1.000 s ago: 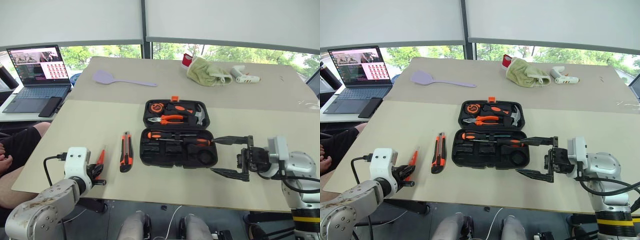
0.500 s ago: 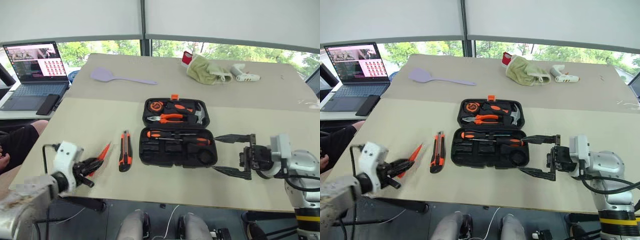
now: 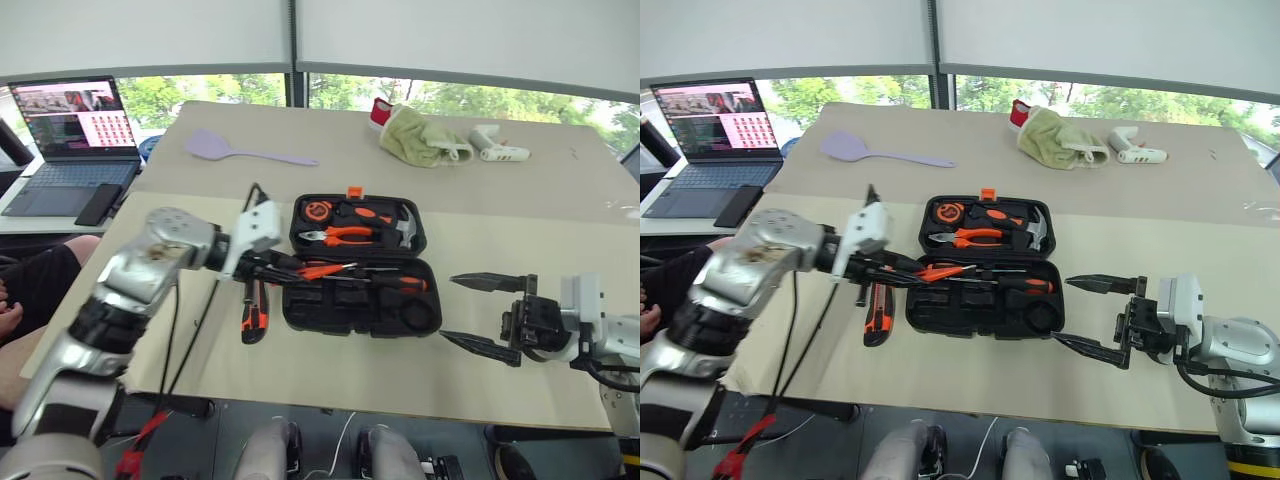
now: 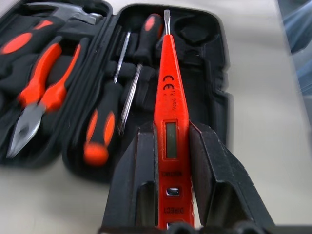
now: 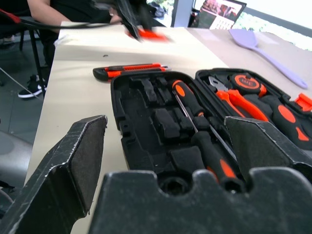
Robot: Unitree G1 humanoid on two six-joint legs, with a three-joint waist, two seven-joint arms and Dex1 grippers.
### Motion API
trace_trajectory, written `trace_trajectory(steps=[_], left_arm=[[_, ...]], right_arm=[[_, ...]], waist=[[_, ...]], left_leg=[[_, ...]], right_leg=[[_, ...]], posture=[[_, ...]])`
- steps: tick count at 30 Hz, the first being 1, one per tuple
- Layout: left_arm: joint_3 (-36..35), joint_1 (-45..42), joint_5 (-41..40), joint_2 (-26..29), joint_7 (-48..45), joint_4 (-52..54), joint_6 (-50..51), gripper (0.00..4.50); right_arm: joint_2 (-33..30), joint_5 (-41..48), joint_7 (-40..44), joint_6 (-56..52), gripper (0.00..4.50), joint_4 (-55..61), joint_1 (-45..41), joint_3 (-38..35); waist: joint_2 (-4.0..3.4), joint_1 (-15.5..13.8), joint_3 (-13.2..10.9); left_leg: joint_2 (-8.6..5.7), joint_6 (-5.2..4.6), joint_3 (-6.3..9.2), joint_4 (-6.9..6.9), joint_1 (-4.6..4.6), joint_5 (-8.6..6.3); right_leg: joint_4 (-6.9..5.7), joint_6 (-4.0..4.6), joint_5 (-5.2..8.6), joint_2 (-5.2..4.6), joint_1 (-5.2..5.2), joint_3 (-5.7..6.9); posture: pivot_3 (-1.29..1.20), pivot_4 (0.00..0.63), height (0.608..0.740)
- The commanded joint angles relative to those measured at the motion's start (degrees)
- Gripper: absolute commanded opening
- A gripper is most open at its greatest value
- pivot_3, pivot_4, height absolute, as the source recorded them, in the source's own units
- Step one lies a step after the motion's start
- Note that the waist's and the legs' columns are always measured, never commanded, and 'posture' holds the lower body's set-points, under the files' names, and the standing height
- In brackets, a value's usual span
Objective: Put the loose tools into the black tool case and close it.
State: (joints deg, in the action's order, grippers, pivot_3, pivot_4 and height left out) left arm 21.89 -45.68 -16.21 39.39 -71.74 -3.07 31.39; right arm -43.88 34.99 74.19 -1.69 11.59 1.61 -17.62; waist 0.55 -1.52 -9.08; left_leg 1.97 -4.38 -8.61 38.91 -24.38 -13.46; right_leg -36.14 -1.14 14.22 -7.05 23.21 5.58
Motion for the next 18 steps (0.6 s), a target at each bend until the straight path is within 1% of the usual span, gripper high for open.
trace_trajectory(steps=[1, 5, 10, 14, 18], left_arm=[[4.7, -5.3, 7.8, -3.8, 0.2, -9.0, -6.3, 0.45], [7.5, -8.5, 12.6, -7.5, -0.5, -15.8, -9.8, 0.45], [7.9, -8.9, 14.2, -9.2, -2.9, -17.1, -11.2, 0.45], [8.2, -7.8, 15.3, -8.7, -4.5, -15.0, -9.5, 0.45], [9.1, -6.4, 17.3, -6.8, -6.0, -12.8, -8.6, 0.45]], right_arm=[[-2.0, 0.7, -1.0, -1.4, 4.50, 2.9, 1.3, -2.6], [-3.0, 0.3, -2.5, -2.3, 4.50, 2.6, 0.0, -2.5], [-3.4, 0.3, -3.5, -3.0, 4.50, 2.8, -1.2, -2.1], [-3.5, 0.1, -4.0, -3.1, 4.50, 2.9, -1.6, -1.8], [-3.3, -0.1, -4.4, -3.3, 4.50, 2.8, -2.2, -1.4]], waist=[[0.10, 0.1, -0.1], [0.19, 0.4, -0.1], [0.20, 0.4, -0.1], [0.20, 0.3, -0.1], [0.20, 0.5, -0.1]], left_leg=[[0.00, 0.00, 0.00, 0.00, 0.00, 0.00], [0.00, -0.03, 0.01, 0.04, 0.00, 0.00], [0.02, -0.09, 0.05, 0.07, 0.02, -0.02], [0.01, -0.14, 0.08, 0.10, 0.01, -0.05], [0.01, -0.14, 0.07, 0.10, 0.02, -0.05]], right_leg=[[-0.01, 0.00, 0.00, 0.00, 0.01, 0.00], [-0.02, -0.01, 0.01, -0.02, 0.00, -0.01], [-0.07, -0.01, 0.01, -0.09, -0.03, 0.00], [-0.07, -0.01, 0.01, -0.12, -0.05, 0.01], [-0.08, -0.01, 0.01, -0.12, -0.05, 0.01]], posture=[[0.00, 0.150, 0.740], [0.00, 0.150, 0.740], [0.00, 0.150, 0.740], [0.00, 0.150, 0.740], [0.00, 0.150, 0.740]])
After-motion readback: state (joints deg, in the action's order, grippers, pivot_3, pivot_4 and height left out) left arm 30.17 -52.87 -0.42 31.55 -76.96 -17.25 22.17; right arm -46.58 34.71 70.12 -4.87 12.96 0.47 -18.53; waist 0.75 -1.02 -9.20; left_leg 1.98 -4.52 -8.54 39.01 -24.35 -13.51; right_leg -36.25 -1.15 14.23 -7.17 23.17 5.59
